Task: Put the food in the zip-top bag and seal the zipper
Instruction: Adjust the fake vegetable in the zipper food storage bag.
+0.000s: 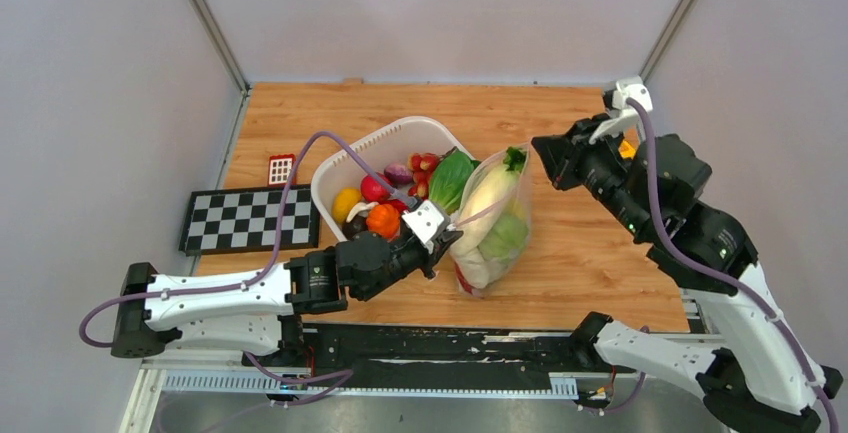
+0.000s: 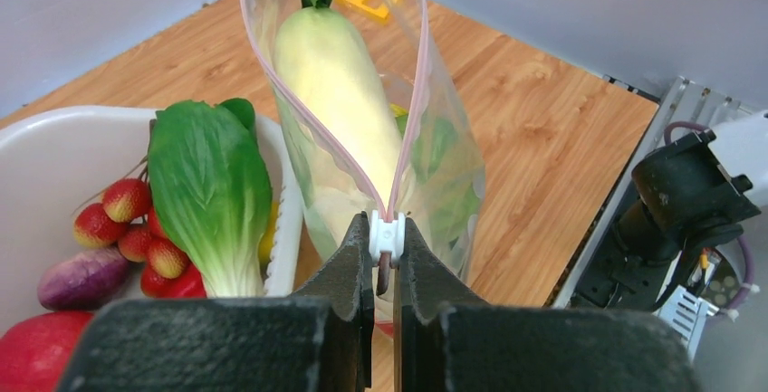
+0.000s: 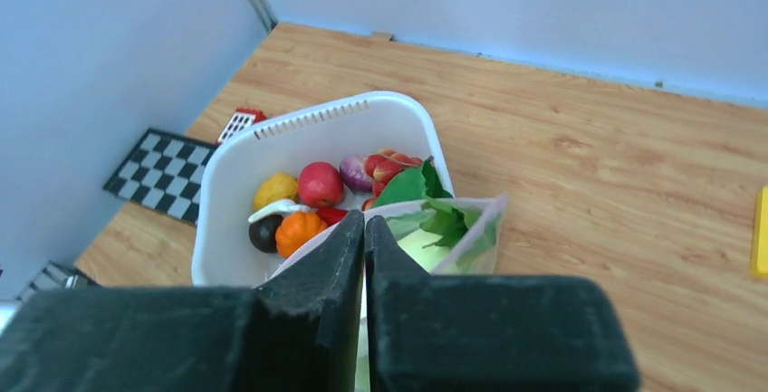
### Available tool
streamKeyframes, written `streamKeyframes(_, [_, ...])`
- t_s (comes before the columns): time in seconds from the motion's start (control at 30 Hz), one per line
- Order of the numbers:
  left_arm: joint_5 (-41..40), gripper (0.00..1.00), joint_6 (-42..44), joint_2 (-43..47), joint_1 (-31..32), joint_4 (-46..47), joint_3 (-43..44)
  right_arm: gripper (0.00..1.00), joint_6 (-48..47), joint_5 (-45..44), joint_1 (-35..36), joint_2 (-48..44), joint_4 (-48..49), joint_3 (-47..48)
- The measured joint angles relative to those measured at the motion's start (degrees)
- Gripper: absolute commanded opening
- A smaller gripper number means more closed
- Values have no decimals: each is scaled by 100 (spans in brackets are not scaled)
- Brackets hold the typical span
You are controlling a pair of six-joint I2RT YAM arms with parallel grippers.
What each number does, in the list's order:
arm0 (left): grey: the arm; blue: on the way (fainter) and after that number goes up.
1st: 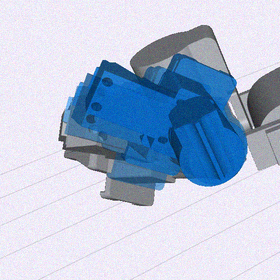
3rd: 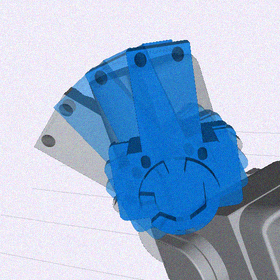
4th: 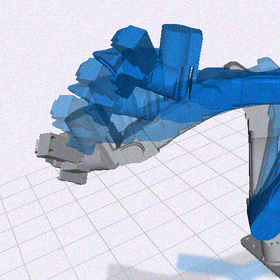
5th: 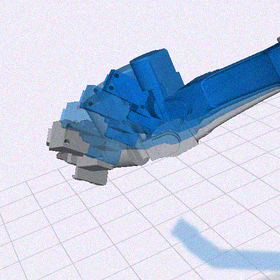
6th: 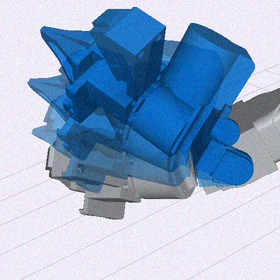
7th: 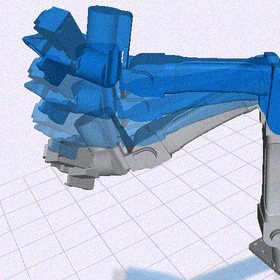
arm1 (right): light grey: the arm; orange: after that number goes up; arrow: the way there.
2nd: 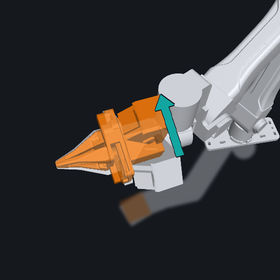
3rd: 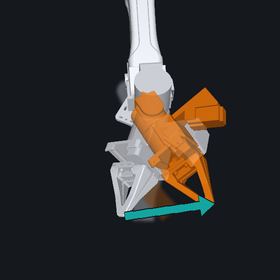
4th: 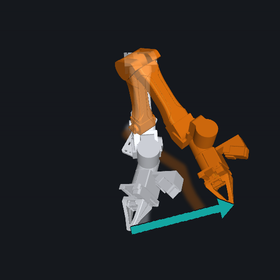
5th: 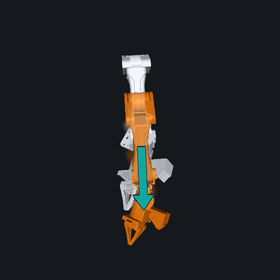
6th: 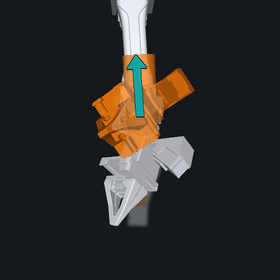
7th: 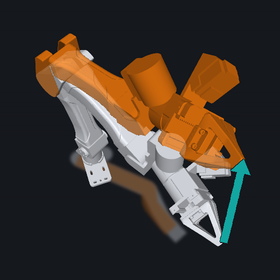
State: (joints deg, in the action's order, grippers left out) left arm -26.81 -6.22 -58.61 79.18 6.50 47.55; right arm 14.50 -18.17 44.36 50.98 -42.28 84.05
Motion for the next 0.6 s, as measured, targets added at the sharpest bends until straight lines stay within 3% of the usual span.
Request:
streamKeyframes(0.13, [299,0,118,175,-229,-295,87,1,-411,511,-28,754,-358,673])
streamKeyframes(0.3, [535,0,245,205,-369,-551,258,0,-627,1108,-245,1381,-863,540])
streamKeyframes(0.6, [737,0,387,205,-422,-726,317,0,-761,1233,-632,1353,-1578,481])
